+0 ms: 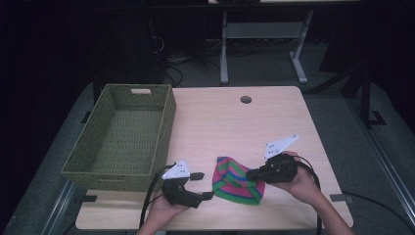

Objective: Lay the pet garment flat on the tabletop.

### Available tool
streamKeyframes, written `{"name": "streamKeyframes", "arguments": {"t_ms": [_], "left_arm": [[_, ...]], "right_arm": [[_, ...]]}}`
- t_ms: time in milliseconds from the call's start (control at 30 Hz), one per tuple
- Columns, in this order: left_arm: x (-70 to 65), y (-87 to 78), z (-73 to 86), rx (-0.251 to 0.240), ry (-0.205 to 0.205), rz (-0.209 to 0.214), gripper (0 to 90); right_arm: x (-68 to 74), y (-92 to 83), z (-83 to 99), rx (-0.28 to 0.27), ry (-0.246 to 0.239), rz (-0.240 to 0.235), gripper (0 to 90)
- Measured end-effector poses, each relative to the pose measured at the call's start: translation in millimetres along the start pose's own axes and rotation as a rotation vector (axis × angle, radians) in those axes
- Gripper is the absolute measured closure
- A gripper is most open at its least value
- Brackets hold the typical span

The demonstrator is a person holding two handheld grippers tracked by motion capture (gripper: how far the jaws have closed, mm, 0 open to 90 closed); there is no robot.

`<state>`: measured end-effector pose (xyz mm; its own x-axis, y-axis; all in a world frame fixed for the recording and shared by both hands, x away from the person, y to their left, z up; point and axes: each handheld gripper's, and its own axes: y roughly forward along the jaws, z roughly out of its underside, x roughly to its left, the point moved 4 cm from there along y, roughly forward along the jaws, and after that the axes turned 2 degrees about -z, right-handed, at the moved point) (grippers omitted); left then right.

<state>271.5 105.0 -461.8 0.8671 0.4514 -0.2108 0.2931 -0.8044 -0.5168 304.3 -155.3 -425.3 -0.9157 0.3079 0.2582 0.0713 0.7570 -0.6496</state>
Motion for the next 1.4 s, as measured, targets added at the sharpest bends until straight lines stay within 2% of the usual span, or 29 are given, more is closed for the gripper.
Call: {"name": "streamKeyframes", "arguments": {"t_ms": [100,200,367,567,667,967,1067,1233,1400], "left_arm": [[-3.6,7.6,-4.4,0.021,0.027,0.014,25.2],[-6.1,15.7,-8.8,0.033,0.054,0.018,27.7],[-5.3,32.9,-14.2,0.046,0.053,0.023,30.8],[-4.9,49.0,-16.6,0.074,0.077,0.012,34.5],[-3.1,58.2,-14.7,0.107,0.091,0.005,35.5],[-3.9,77.5,-15.0,0.138,0.175,-0.051,46.1],[-3.9,81.1,-14.4,0.144,0.208,-0.039,50.4],[-1.9,86.4,-14.8,0.162,0.223,-0.034,52.4],[-3.8,84.3,-20.8,0.128,0.218,-0.024,52.7]], "right_arm": [[-4.9,-8.1,-4.7,-0.044,0.015,-0.007,84.1],[-7.0,-11.7,-6.7,-0.061,0.024,-0.011,84.1],[-14.7,-19.7,-9.0,-0.105,0.044,-0.018,84.0],[-25.3,-28.8,-7.9,-0.168,0.088,-0.037,84.1],[-28.7,-31.5,-6.1,-0.182,0.101,-0.039,84.0],[-33.8,-30.6,0.4,-0.178,0.12,-0.047,84.0],[-34.5,-31.4,0.8,-0.179,0.122,-0.048,84.0],[-38.8,-29.0,4.9,-0.166,0.14,-0.048,83.9],[-42.2,-26.0,11.5,-0.159,0.158,-0.049,83.9]]}}
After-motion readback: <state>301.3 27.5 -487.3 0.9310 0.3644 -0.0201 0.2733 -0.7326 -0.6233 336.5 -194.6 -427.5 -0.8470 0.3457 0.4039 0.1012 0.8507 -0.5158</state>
